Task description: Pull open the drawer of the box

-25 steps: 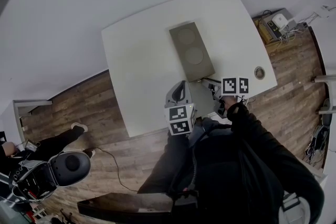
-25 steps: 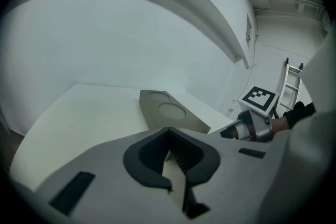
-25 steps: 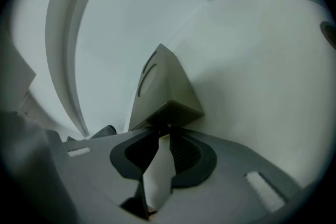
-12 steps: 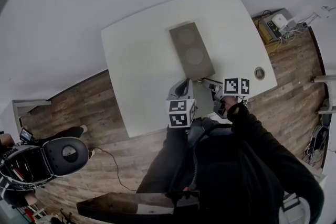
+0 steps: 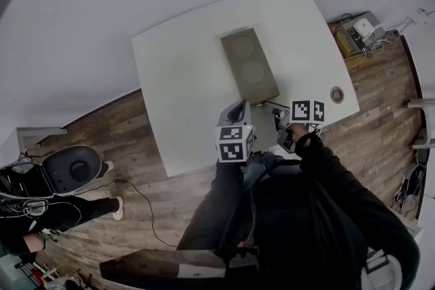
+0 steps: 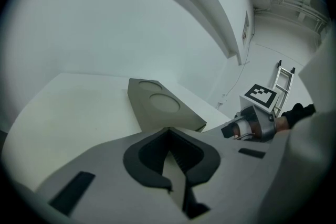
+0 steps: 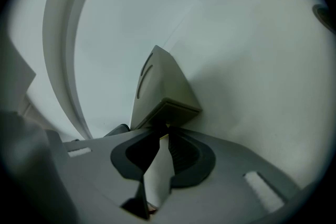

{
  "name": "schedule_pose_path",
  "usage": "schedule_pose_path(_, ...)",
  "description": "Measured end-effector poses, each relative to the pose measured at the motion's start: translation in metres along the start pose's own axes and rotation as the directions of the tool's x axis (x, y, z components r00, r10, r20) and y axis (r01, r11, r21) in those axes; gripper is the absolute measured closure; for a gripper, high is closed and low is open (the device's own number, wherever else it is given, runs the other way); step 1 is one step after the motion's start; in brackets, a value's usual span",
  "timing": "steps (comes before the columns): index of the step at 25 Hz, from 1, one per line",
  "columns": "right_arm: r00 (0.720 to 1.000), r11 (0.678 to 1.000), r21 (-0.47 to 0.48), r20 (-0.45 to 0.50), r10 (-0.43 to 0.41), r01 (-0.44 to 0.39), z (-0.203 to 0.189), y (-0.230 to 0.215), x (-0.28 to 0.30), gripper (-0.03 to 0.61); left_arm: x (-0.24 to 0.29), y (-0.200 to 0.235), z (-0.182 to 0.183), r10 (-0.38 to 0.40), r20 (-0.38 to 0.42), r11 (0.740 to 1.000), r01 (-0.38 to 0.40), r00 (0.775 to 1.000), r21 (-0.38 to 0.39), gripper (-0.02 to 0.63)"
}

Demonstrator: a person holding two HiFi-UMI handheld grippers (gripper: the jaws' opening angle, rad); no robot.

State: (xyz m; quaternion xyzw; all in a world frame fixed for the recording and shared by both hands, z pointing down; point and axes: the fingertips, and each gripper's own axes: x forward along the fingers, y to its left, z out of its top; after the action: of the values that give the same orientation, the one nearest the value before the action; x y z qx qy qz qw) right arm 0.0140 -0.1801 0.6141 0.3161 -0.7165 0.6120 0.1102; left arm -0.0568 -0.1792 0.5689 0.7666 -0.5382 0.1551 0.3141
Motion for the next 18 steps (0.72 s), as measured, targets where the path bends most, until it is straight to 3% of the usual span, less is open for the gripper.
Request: schedule_pose_path(18,1.0,1.0,-0.021,0.001,0.002,-0.002,-0.0045,0.0011,-0.004,0.525,-0.0014,0.0,-0.0005,-0.046,-0.017,0.999,0.046,0.999,-0.02,0.612)
